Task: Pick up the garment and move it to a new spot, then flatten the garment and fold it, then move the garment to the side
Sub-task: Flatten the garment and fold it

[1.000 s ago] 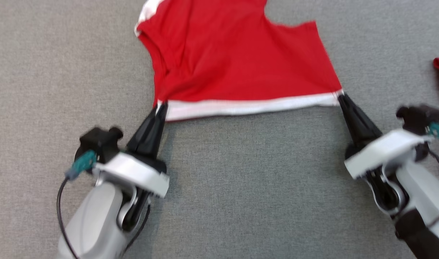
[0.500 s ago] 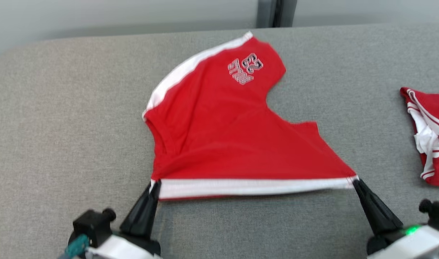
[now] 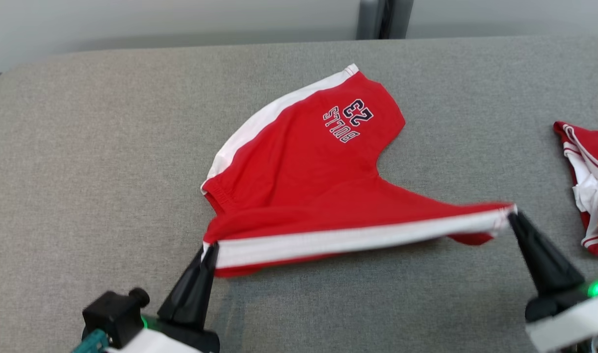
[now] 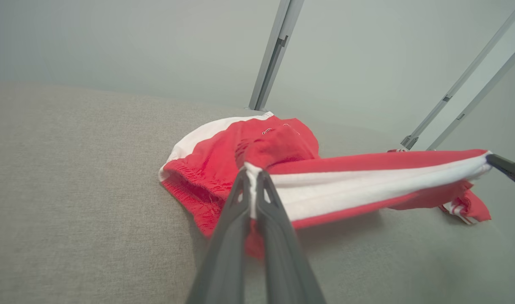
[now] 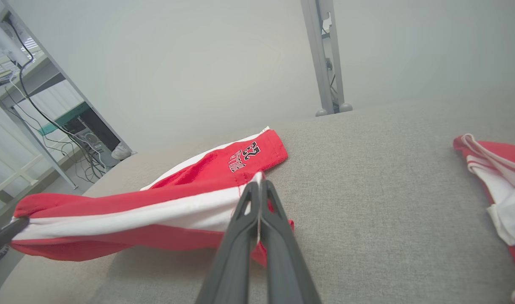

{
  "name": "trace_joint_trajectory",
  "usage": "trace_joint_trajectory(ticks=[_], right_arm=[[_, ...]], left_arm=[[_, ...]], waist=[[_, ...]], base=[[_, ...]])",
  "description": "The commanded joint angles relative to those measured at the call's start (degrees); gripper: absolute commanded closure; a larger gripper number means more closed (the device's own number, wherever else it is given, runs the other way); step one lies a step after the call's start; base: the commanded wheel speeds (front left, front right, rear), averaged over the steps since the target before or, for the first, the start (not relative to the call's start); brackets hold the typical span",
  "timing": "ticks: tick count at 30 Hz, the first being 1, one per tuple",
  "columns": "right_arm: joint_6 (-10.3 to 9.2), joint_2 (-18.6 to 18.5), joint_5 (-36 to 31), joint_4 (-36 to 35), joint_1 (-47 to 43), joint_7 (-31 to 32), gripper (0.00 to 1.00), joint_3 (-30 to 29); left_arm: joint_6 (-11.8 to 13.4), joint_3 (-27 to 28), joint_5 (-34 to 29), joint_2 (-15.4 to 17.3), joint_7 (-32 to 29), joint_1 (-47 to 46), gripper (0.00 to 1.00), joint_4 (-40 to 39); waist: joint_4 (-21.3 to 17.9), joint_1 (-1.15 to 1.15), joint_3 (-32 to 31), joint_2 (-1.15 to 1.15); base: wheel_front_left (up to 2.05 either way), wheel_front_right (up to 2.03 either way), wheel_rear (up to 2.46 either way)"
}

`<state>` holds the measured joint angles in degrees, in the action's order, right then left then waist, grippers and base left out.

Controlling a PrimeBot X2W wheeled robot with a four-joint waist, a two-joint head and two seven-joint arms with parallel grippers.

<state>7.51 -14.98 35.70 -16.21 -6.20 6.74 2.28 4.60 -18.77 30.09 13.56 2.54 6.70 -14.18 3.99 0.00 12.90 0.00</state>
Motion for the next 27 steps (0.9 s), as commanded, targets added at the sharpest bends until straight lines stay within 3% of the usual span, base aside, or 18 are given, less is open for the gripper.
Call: trace_joint_trajectory(ticks=[1,5,9,11,14,20,27], right_arm=[[-0.04,-1.6,-0.8,1.4,4.3,0.7,1.0,0.0],[-0.04,-3.1,0.9,5.2,13.4,1.5,1.0,1.9],[-0.04,-7.5,2.3,15.7,29.9,3.1,1.0,5.7],[-0.04,-7.9,3.0,18.0,33.2,3.1,1.0,6.6],[-0.04,-10.1,3.5,27.9,45.5,2.6,1.0,11.5],[-0.04,-10.4,3.8,41.2,57.1,0.0,1.0,17.4],[-0.04,-8.3,2.2,57.2,66.7,-6.5,1.0,24.1]], left_arm=[[-0.1,0.5,-0.3,0.2,0.0,-2.5,1.0,0.3],[-0.7,0.8,-0.1,0.1,-0.2,-5.9,1.0,1.6],[-3.1,-0.1,0.7,-0.9,-0.6,-13.7,1.0,5.8],[-3.7,-0.4,0.6,-1.1,-0.8,-15.6,1.0,7.1],[-6.2,-1.5,1.6,-3.6,0.3,-22.7,1.0,13.0],[-8.6,-3.0,2.4,-6.6,2.1,-30.2,1.0,21.7],[-10.4,-5.2,3.6,-8.7,4.7,-37.3,1.0,32.2]], waist=[[0.1,0.0,1.2,0.0],[0.7,0.0,3.1,0.0],[4.2,0.0,7.6,0.0],[5.1,0.0,8.6,0.0],[8.9,0.0,12.3,0.0],[12.4,0.0,15.2,0.0],[15.0,0.0,16.8,0.0]], base=[[0.0,0.0,0.0],[0.0,0.0,0.0],[0.0,0.0,0.0],[0.0,0.0,0.0],[0.0,0.0,0.0],[0.0,0.0,0.0],[0.0,0.0,0.0]])
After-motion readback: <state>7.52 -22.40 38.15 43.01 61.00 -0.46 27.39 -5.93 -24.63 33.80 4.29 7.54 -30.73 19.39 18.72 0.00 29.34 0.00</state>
